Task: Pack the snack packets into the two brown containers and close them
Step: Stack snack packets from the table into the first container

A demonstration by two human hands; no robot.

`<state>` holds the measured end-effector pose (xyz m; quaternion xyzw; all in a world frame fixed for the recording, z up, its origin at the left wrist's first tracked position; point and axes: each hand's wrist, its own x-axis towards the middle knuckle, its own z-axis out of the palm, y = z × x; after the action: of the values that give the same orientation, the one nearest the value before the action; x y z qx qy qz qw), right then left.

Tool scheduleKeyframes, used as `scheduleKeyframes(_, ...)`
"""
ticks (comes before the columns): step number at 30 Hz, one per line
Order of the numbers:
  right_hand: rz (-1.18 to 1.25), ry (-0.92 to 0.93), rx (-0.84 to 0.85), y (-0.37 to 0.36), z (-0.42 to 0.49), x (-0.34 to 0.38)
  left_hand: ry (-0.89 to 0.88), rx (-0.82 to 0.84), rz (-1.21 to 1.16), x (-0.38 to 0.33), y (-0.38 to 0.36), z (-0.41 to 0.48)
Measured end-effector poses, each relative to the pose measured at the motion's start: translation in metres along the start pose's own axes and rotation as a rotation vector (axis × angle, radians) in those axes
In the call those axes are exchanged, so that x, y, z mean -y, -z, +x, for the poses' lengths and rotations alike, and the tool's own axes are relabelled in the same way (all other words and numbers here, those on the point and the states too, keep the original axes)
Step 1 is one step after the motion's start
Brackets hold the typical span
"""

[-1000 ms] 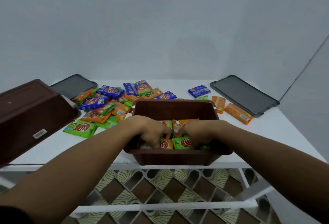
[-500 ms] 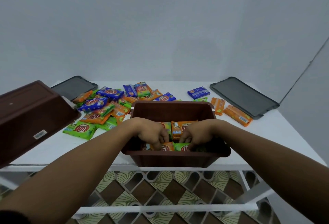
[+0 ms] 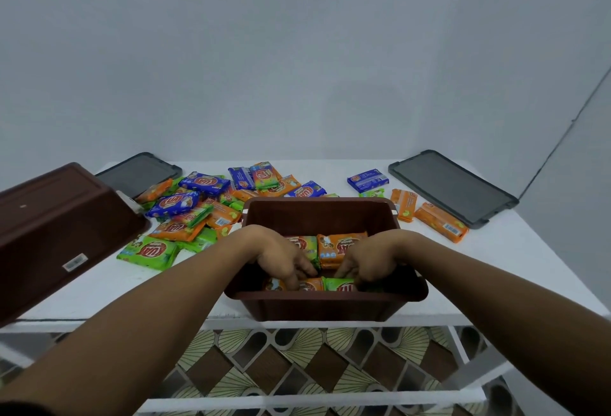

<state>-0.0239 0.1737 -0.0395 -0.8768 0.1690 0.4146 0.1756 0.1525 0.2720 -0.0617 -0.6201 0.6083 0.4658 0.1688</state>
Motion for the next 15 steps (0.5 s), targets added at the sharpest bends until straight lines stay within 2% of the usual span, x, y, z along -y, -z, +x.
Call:
scheduleKeyframes(2,-0.008,-0.005,-0.024,-0.001,0.002,0.000,-0.041,-0.033,-0.043,0.000,0.000,-0.003)
scheduleKeyframes(4,0.032,0.007,-0.113,0.000,0.002,-0.001,-0.133,-0.162,-0.100,-0.001,0.007,-0.015)
scheduleKeyframes(8,0.236,0.108,-0.475,0.021,-0.012,-0.004,-0.304,-0.473,-0.329,0.000,0.037,-0.048)
scheduleKeyframes(12,0.394,0.134,-0.821,0.051,-0.022,-0.009,-0.327,-0.734,-0.404,0.003,0.066,-0.062)
scheduleKeyframes(15,0.445,0.118,-0.980,0.069,-0.022,-0.019,-0.300,-0.856,-0.431,0.007,0.084,-0.063)
